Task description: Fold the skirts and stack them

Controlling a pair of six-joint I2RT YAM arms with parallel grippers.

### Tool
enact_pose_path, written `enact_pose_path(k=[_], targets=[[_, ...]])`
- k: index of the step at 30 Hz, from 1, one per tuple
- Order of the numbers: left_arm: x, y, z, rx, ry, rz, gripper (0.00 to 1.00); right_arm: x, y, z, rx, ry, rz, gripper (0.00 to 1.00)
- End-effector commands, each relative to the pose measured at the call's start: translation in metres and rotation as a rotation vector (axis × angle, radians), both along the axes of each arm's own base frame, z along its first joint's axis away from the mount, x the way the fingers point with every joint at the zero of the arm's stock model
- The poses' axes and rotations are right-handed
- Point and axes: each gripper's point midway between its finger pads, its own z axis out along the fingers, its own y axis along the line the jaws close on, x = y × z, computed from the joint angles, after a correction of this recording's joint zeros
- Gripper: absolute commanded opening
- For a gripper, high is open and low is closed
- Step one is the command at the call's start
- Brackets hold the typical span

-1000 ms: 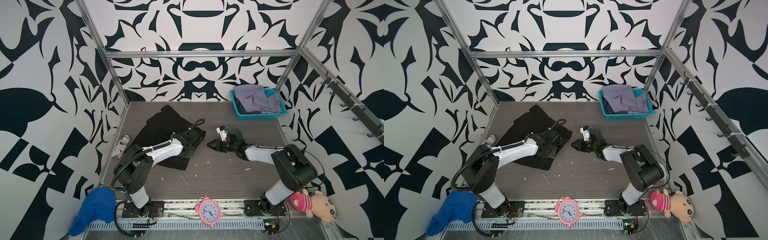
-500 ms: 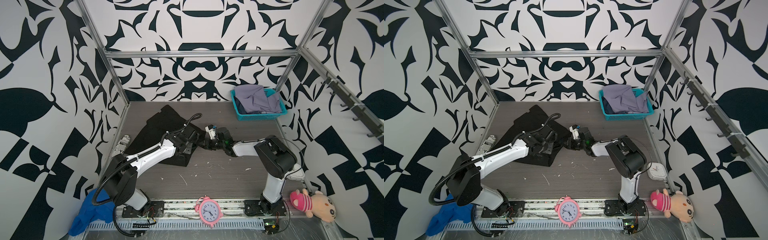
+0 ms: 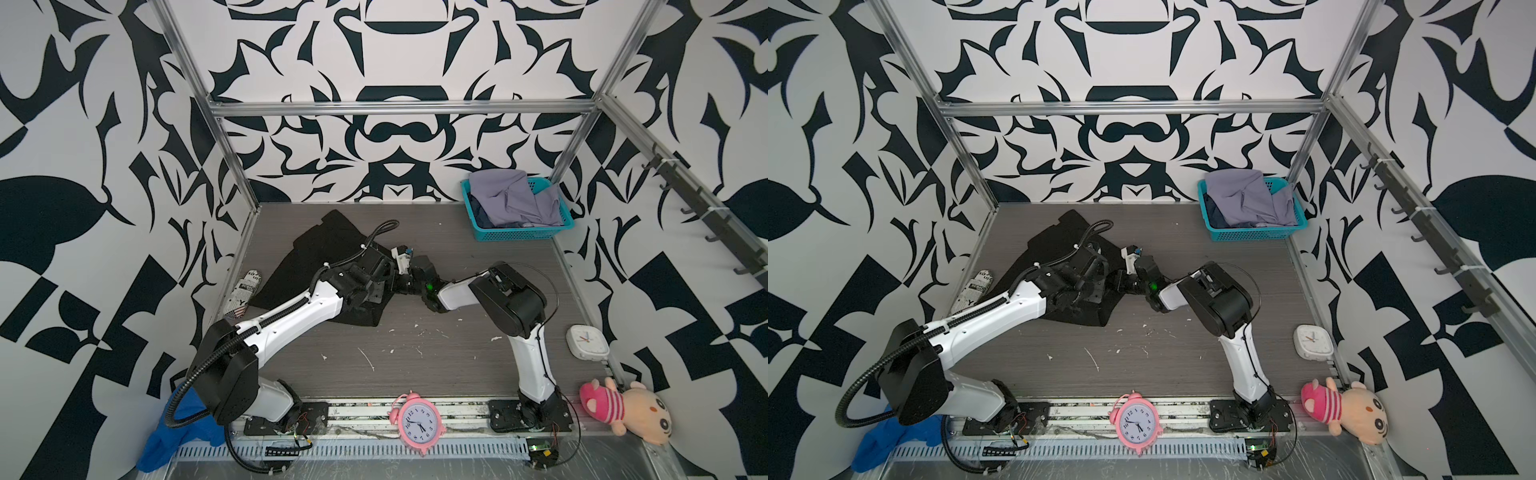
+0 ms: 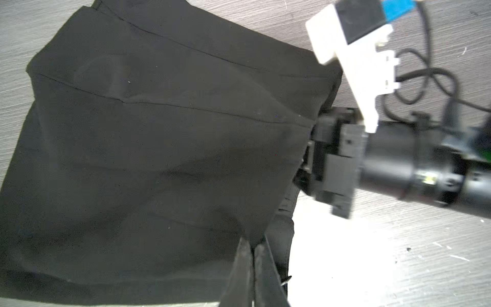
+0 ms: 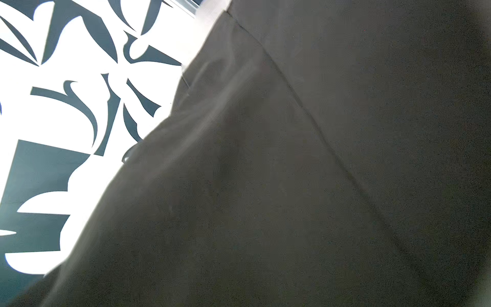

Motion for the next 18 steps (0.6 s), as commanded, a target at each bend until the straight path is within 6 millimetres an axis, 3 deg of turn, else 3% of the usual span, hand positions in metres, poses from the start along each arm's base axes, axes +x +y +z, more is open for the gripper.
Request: enact_pose_path(k=[1, 6, 10, 13, 18], targets=[[0.004, -0.010, 0.011, -0.043, -0.024, -0.012, 0.00, 0.021, 0.019, 0.046, 0.088, -0.128, -0.040, 0.27], [0.007, -0.015, 0.014, -0.075, -0.043, -0.020, 0.00, 0.033, 0.018, 0.018, 0.020, -0.136, -0.118, 0.27], [0.006, -0.015, 0.009, -0.082, -0.038, -0.014, 0.00, 0.035, 0.012, 0.018, -0.005, -0.161, -0.150, 0.28], [0.005, -0.014, 0.008, -0.087, -0.041, -0.008, 0.00, 0.031, 0.011, 0.042, 0.008, -0.206, -0.123, 0.32], [0.005, -0.009, 0.006, -0.085, -0.054, 0.008, 0.00, 0.010, 0.005, 0.104, 0.012, -0.295, -0.050, 0.41]])
